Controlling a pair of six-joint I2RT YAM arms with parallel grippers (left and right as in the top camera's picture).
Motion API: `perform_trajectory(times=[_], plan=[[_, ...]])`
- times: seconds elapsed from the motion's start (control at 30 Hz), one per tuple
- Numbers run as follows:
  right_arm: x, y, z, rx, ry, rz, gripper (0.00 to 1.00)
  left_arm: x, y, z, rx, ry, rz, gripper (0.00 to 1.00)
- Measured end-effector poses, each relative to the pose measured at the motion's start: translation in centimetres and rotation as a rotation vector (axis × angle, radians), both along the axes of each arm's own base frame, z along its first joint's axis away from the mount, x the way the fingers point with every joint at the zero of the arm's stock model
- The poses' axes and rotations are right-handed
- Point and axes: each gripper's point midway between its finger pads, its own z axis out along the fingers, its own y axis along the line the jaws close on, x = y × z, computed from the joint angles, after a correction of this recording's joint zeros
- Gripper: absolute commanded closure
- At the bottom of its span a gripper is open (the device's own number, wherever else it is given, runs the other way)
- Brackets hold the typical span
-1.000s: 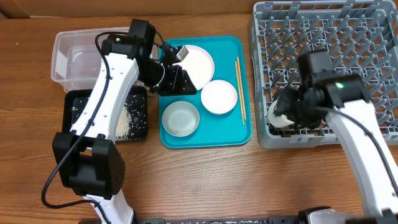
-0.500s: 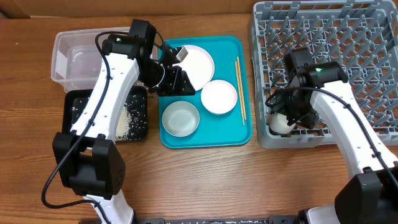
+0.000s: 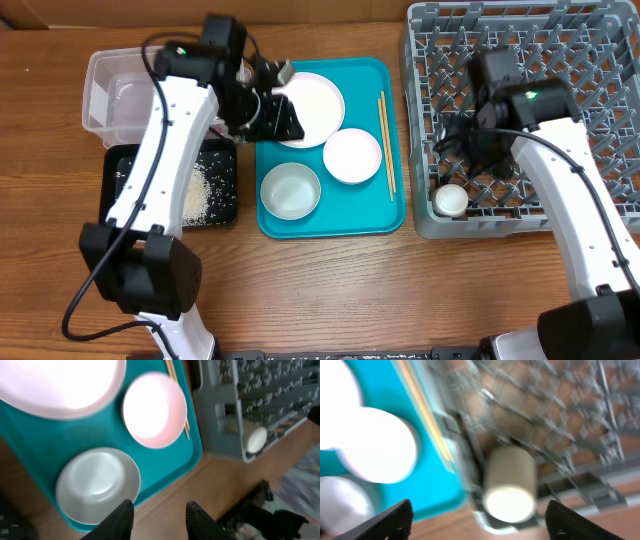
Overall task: Sort waste into correct bins and load items into the dishwasher
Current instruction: 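Grasp the pink bowl rim with the right gripper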
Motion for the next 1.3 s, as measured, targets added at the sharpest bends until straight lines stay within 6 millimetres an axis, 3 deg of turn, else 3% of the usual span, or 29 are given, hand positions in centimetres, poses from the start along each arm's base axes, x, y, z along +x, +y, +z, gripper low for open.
perform_trajectory(times=[0.1,0.27,0.37,0.47,0.67,0.77,0.93,1.17,1.3], plan=[[1.7,2.6,2.4,0.052,-0.108,0.062,0.21,1.1,0.9,2.9,0.051,-0.085,0.036,0.62],[2.3,7.5,2.9,0.123,-0.163,0.128,0.34,2.7,3.2,6.4,0.158,-0.192,0.162,0.62],[2.6,10.0,2.0,0.144,-0.157,0.136,0.39,3.4,4.6,7.0,0.220,-0.215,0.252,0.62],[2.7,11.6,-1.0,0.129,-0.081,0.119,0.42,3.8,6.0,6.8,0.282,-0.213,0.331,0.62],[2.7,11.7,-7.5,0.047,0.085,0.047,0.47,4.3,8.0,6.6,0.370,-0.219,0.438,0.62],[2.6,11.4,-9.6,0.013,0.138,0.022,0.48,4.4,8.6,6.6,0.393,-0.223,0.464,0.58],[2.5,11.3,-11.8,-0.011,0.188,0.008,0.58,4.4,9.0,6.7,0.408,-0.224,0.488,0.46],[2.8,11.5,-14.1,-0.023,0.219,-0.008,0.71,4.2,9.1,6.5,0.417,-0.216,0.489,0.44],[3.1,11.6,-14.7,-0.019,0.214,-0.018,0.71,4.2,9.1,6.5,0.418,-0.216,0.488,0.43]])
